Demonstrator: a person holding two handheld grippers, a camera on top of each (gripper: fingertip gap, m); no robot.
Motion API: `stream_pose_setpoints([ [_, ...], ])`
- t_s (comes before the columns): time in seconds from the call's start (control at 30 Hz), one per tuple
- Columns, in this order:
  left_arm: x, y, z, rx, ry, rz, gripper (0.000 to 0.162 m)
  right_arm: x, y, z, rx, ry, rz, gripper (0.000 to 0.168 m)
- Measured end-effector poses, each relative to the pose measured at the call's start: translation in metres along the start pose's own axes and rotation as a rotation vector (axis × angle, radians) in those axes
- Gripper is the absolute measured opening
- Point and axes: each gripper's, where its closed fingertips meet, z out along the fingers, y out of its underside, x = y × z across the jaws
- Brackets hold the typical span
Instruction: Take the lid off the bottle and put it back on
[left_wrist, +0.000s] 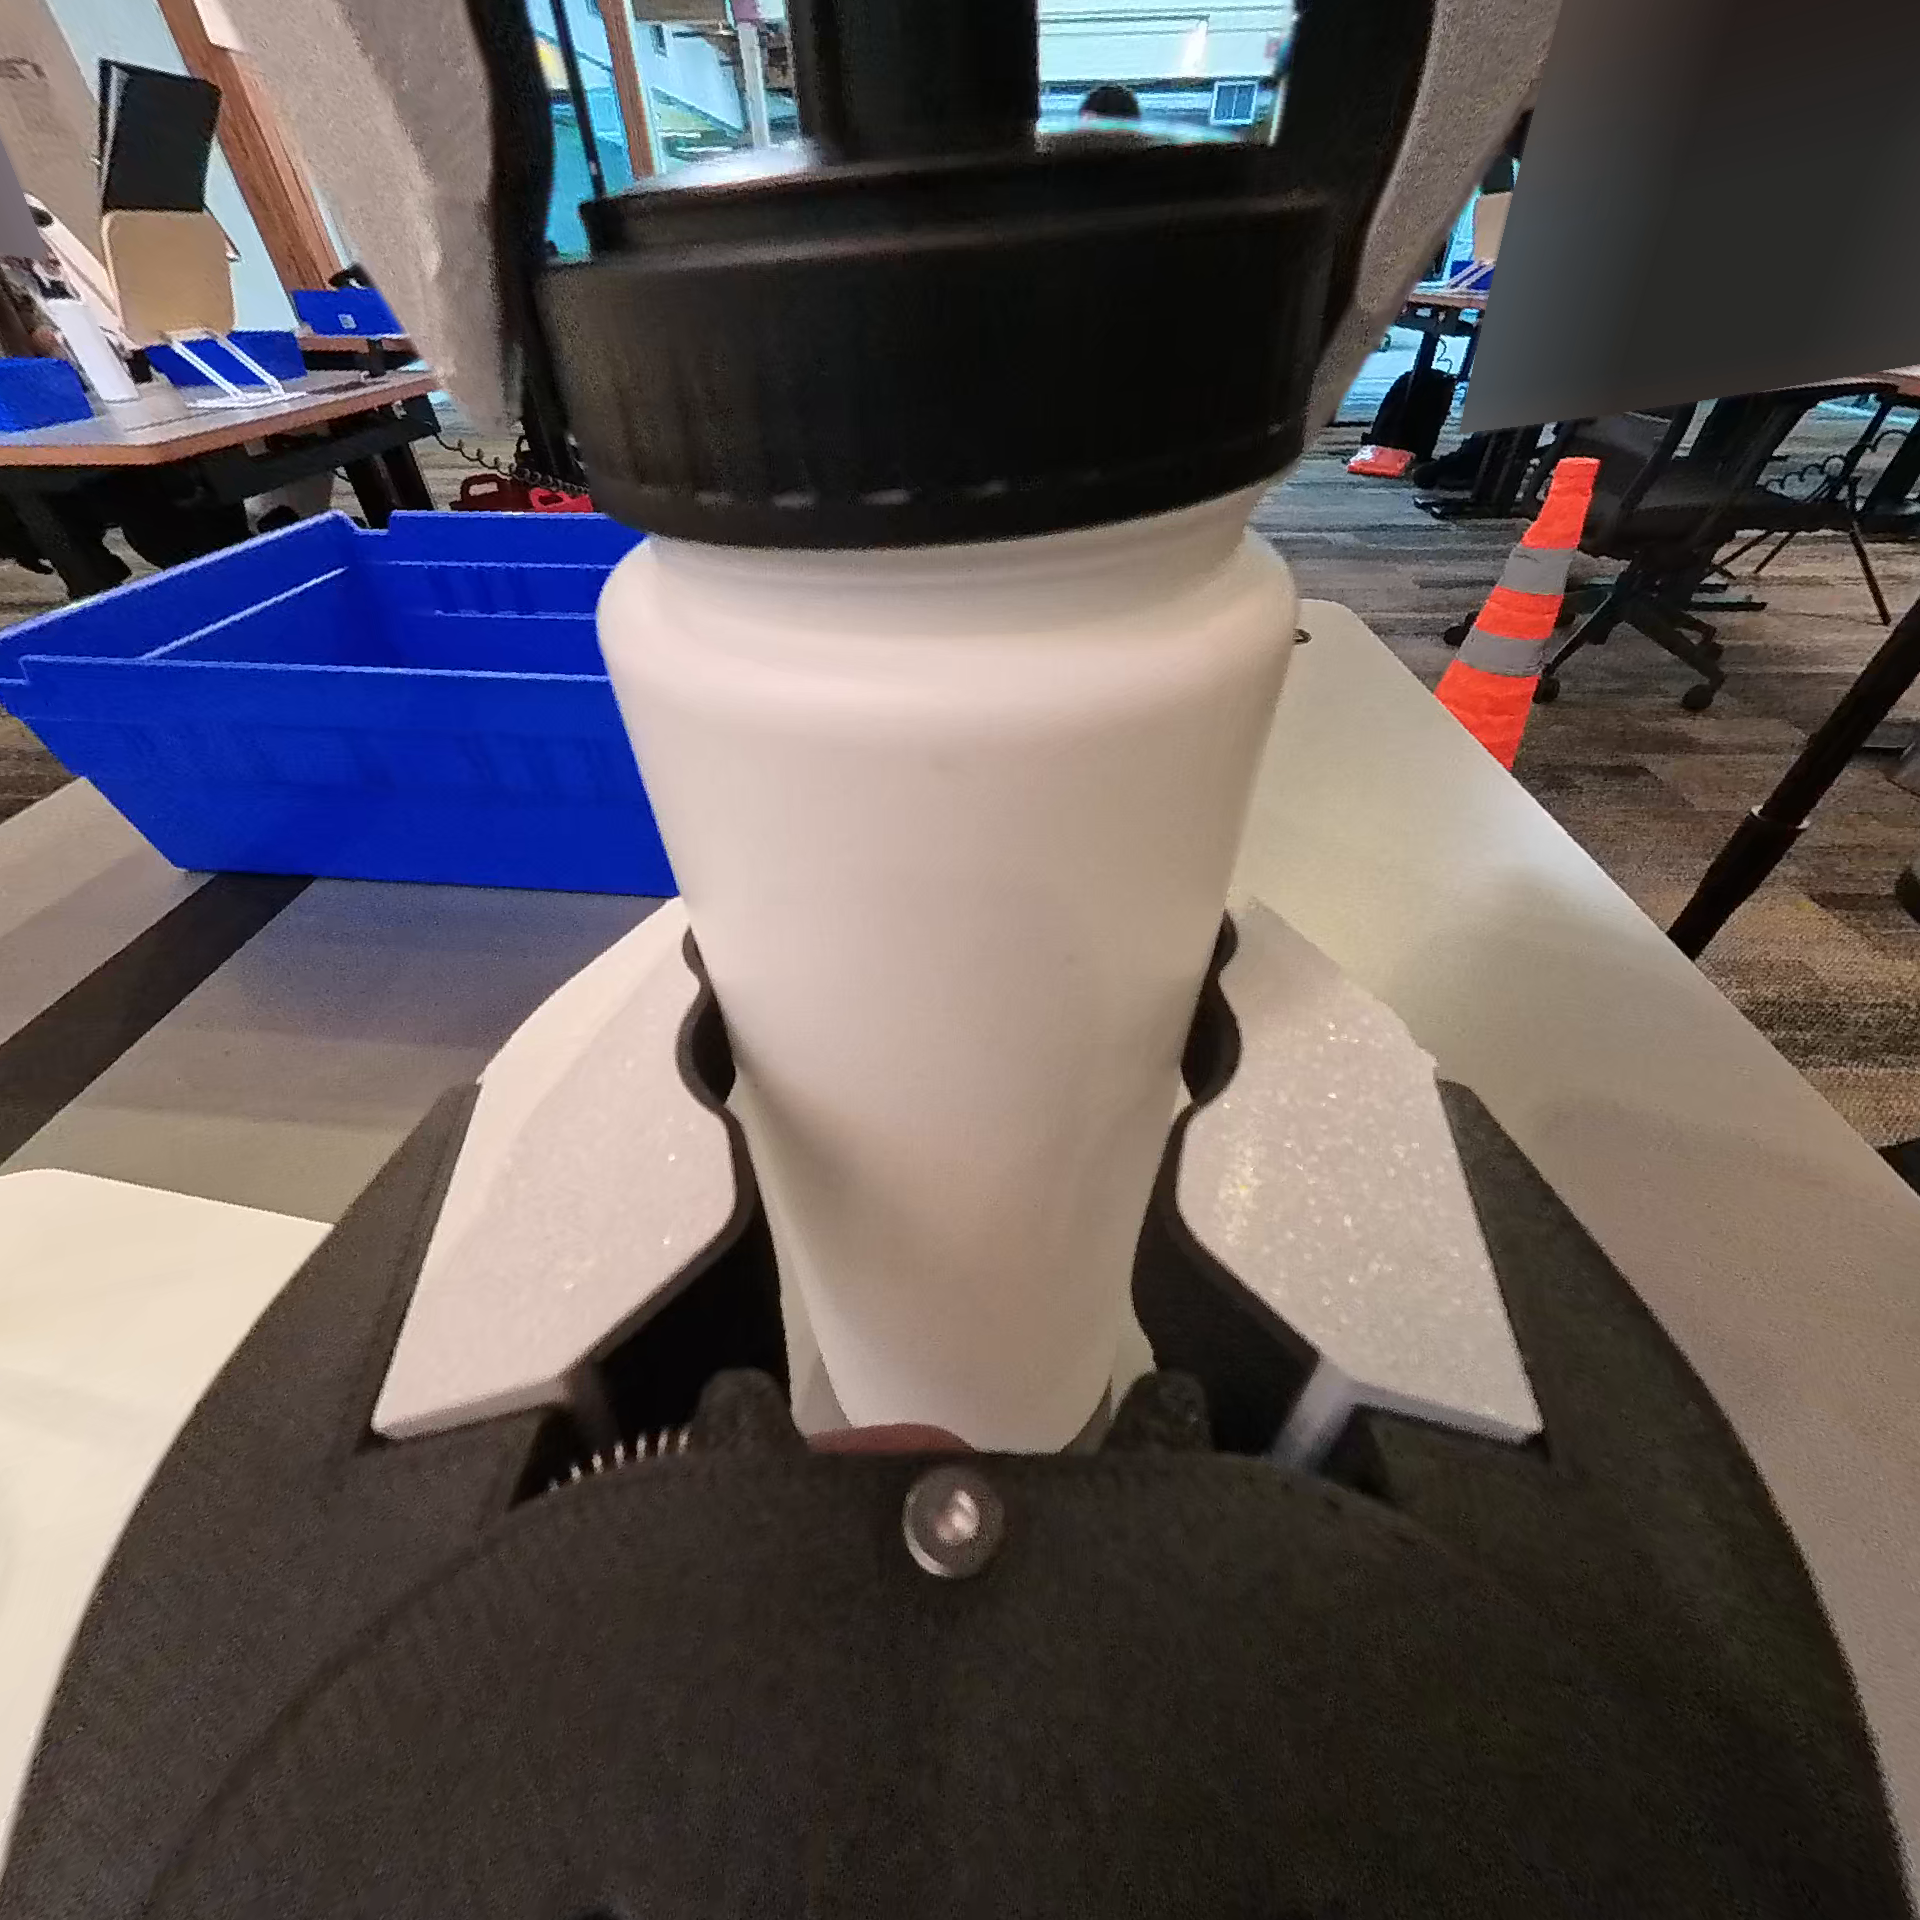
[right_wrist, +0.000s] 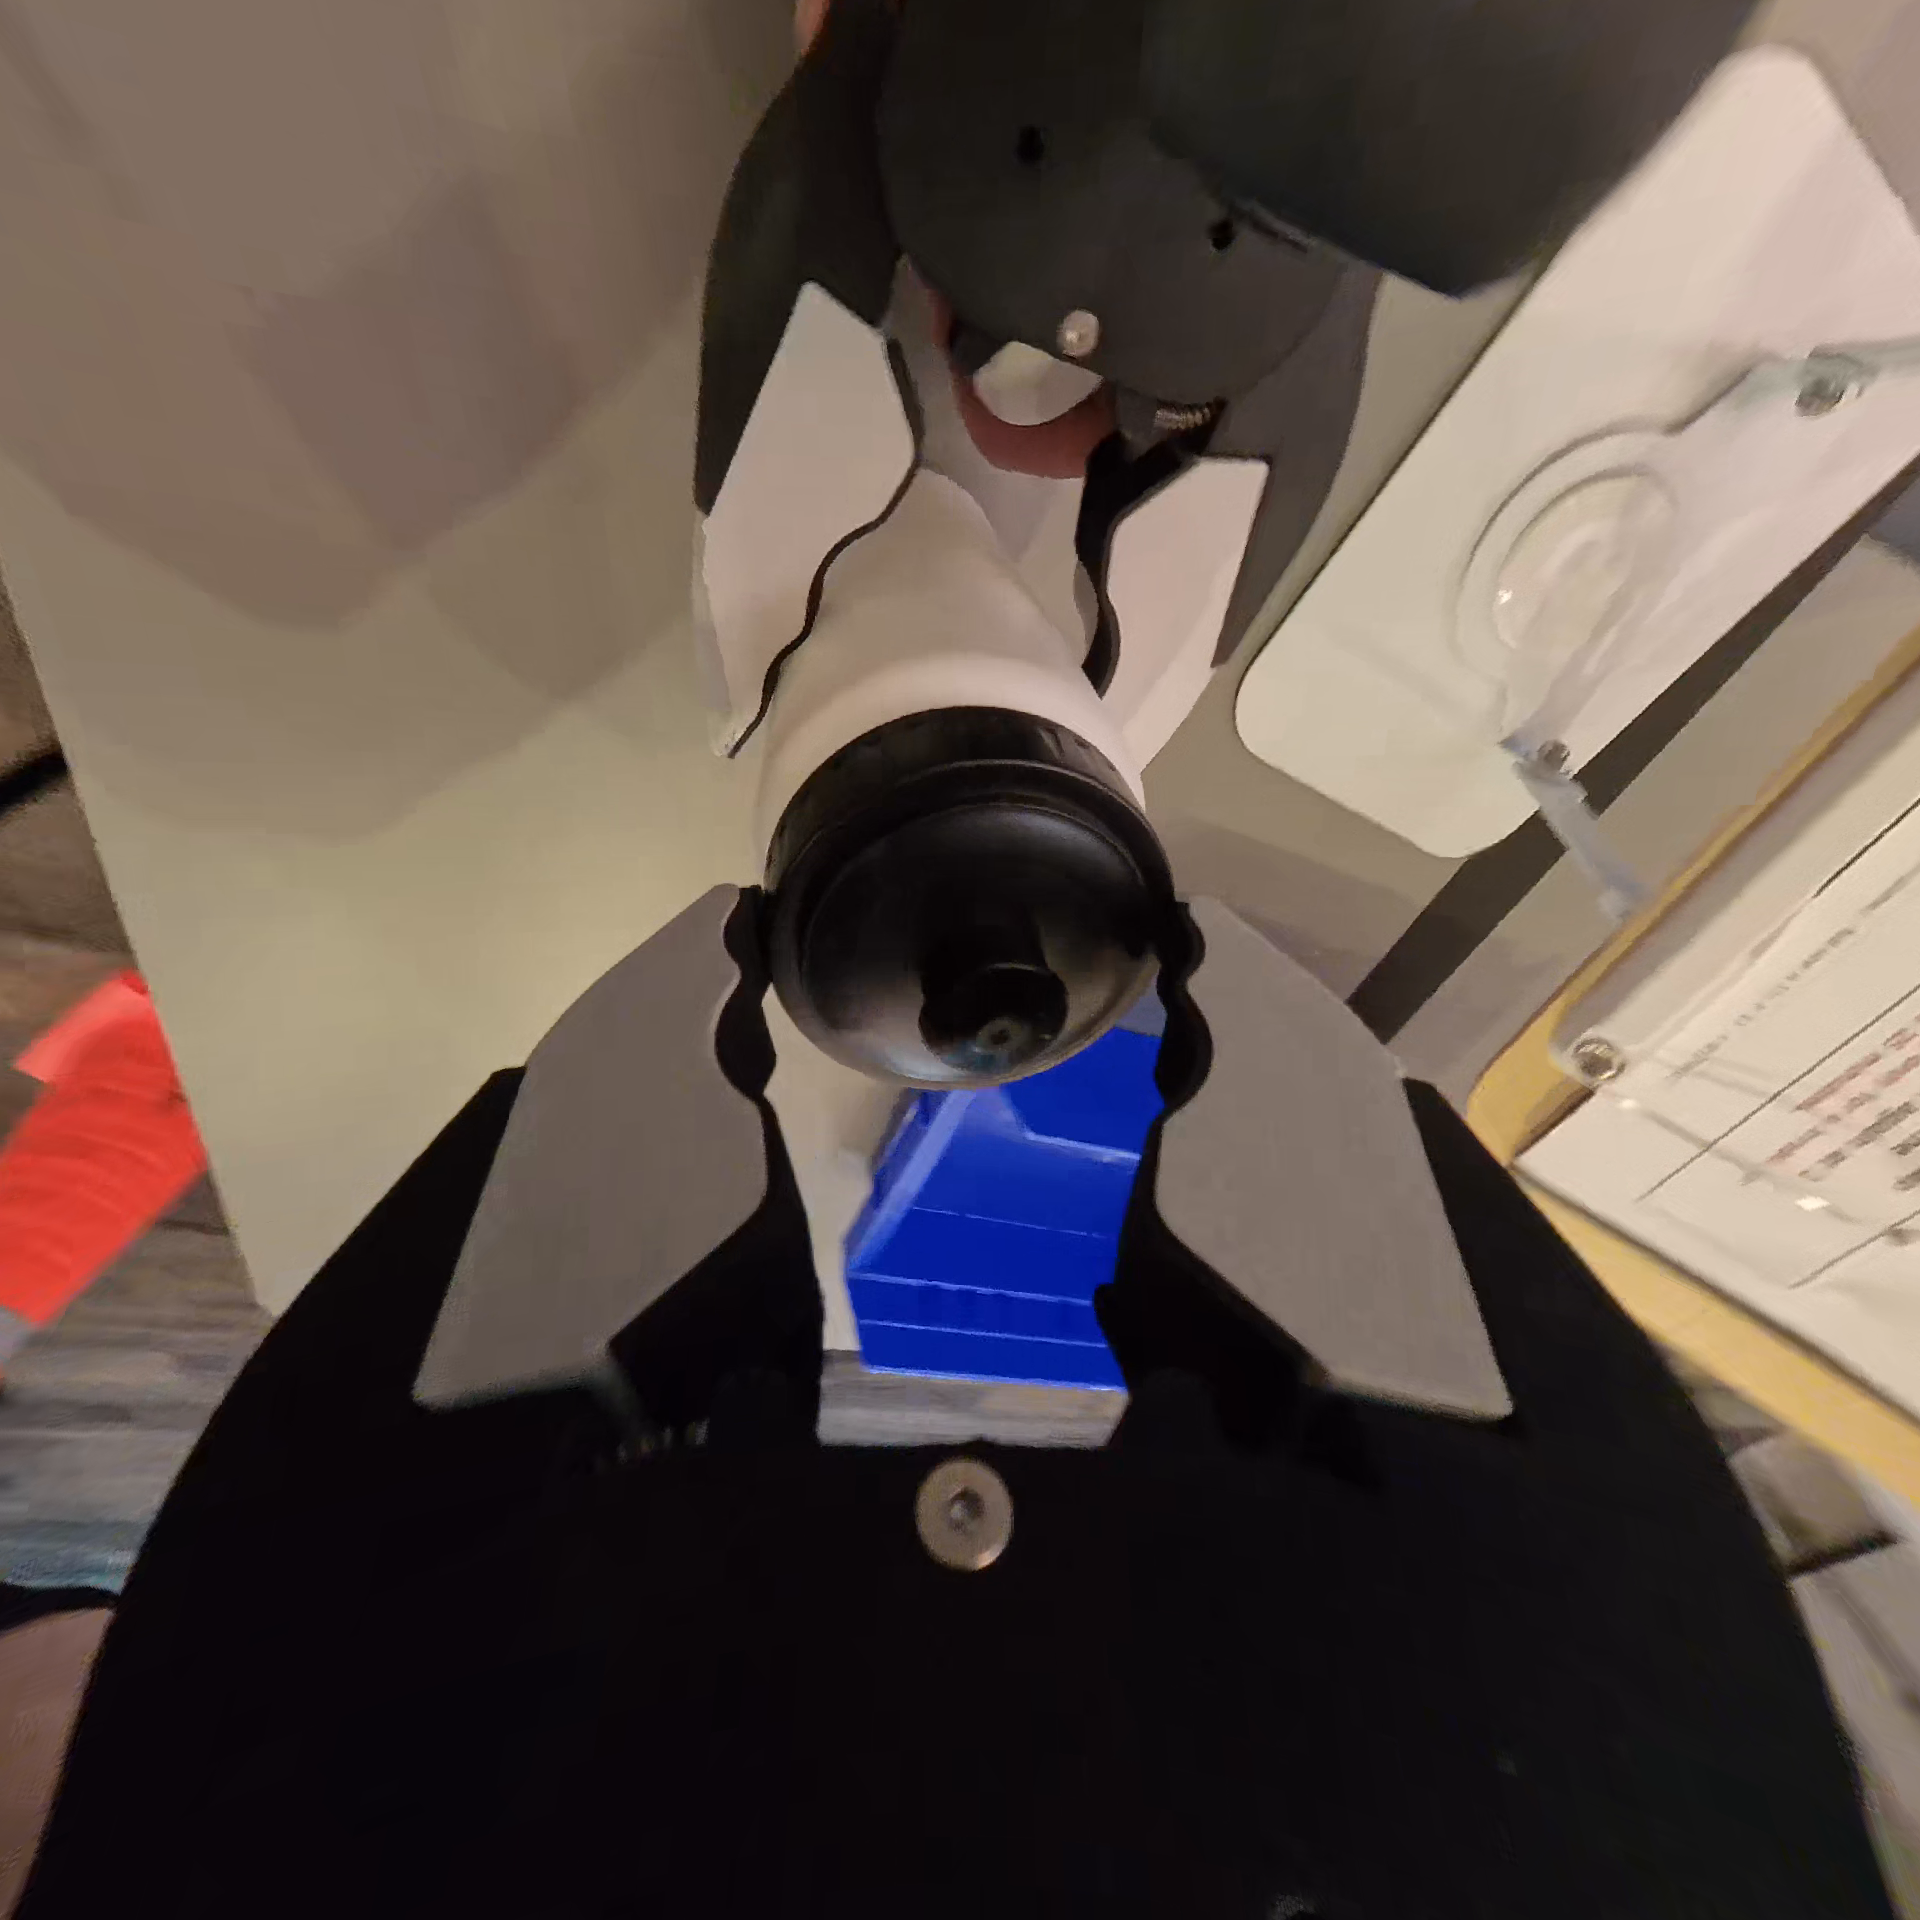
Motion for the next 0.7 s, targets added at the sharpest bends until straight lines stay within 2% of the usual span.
stream_pose_setpoints([
  [0.03,0.000,0.000,0.000,0.000,-0.001,-0.002,0.086,0.000,0.000,0.000,0.004,-0.005,0.067,0.073],
  [0.17,0.000,0.000,0.000,-0.004,-0.005,0.005,0.086,-0.003,-0.001,0.001,0.000,-0.025,0.422,0.074],
  [0.23,0.002,0.000,0.001,-0.007,-0.003,0.014,0.086,-0.005,-0.001,0.001,-0.017,-0.010,0.492,0.074],
  [0.27,0.003,0.000,0.001,-0.010,-0.003,0.018,0.086,-0.007,-0.001,0.001,-0.020,-0.015,0.487,0.074],
  [0.3,0.003,0.000,0.002,-0.012,-0.001,0.025,0.086,-0.010,-0.001,0.002,-0.023,-0.040,0.468,0.080],
  [0.37,0.005,-0.001,0.003,-0.017,-0.001,0.034,0.086,-0.008,0.006,0.005,-0.064,-0.024,0.401,0.103],
  [0.4,0.005,-0.001,0.003,-0.018,0.000,0.036,0.086,-0.005,0.010,0.004,-0.081,0.000,0.350,0.104],
  [0.47,0.005,-0.001,0.003,-0.016,0.001,0.033,0.086,-0.006,0.005,0.001,-0.037,-0.023,0.268,0.098],
  [0.53,0.005,0.000,0.003,-0.016,0.001,0.032,0.086,-0.009,-0.001,-0.001,0.001,-0.056,0.193,0.074],
  [0.63,0.005,-0.001,0.003,-0.013,0.002,0.031,0.086,-0.009,0.000,0.000,-0.016,-0.048,0.099,0.074],
  [0.7,0.004,0.000,0.002,-0.014,0.000,0.028,0.086,-0.008,-0.001,0.000,-0.019,-0.053,0.121,0.074],
])
